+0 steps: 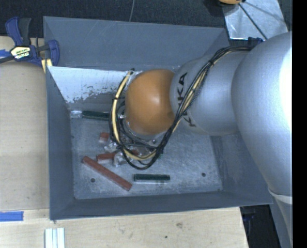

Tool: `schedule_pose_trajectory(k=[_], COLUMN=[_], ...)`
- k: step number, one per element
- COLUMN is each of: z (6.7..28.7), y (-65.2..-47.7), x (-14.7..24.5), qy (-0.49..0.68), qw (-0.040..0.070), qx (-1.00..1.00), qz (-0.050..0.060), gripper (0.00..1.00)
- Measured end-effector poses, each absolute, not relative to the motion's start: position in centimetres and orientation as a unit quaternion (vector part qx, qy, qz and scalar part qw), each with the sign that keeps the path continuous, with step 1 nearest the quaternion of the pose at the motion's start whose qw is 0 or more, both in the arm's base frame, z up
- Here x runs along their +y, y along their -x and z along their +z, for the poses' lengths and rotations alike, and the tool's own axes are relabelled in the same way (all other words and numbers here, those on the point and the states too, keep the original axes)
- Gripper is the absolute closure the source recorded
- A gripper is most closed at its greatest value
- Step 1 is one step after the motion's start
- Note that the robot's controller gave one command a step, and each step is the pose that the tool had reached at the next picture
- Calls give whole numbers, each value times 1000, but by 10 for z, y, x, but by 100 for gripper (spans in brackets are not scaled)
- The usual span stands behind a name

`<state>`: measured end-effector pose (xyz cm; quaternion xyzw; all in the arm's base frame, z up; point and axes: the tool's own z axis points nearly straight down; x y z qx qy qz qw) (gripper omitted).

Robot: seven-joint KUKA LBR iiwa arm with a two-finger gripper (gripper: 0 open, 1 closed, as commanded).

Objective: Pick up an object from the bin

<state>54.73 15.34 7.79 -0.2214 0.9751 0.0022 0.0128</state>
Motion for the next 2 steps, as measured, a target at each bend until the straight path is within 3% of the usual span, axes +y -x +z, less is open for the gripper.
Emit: schedule_pose_trajectory(k=[1, 2], z=[78, 225], y=[-547, -572], x=[153, 148], qy=[221, 236], qw=[13, 3], qx=[975, 972], qz=[2, 0], gripper=[100, 100])
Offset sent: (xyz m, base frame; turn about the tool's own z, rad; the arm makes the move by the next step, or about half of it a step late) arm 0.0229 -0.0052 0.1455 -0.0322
